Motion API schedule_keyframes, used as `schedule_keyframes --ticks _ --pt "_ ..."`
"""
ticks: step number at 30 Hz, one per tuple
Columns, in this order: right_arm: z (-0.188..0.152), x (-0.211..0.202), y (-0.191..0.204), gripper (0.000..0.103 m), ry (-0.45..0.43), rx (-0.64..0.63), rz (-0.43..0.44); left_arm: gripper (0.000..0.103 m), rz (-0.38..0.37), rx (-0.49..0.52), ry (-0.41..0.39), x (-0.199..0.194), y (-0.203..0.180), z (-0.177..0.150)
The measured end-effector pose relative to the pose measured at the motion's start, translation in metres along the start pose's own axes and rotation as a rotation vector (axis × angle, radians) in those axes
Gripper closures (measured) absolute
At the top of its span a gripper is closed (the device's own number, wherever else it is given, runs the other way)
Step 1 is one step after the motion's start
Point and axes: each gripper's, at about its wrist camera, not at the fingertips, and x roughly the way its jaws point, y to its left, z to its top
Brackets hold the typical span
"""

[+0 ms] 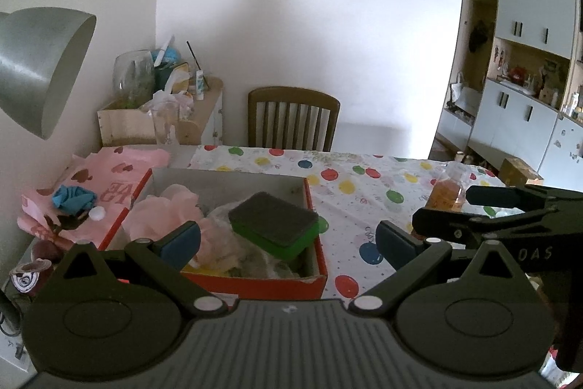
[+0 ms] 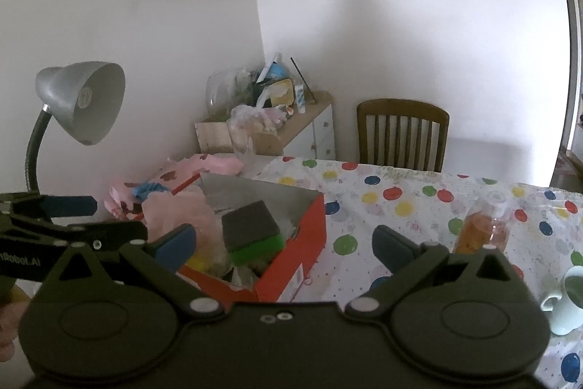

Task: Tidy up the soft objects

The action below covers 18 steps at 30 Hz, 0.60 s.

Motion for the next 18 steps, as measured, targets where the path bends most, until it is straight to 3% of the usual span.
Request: schedule_keyframes --ticks 18 --pt "-0.0011 -0.0023 -0.0039 0.000 -0.007 0.002 0.002 0.000 0.013 0.011 -0.005 0.0027 -0.0038 0.0008"
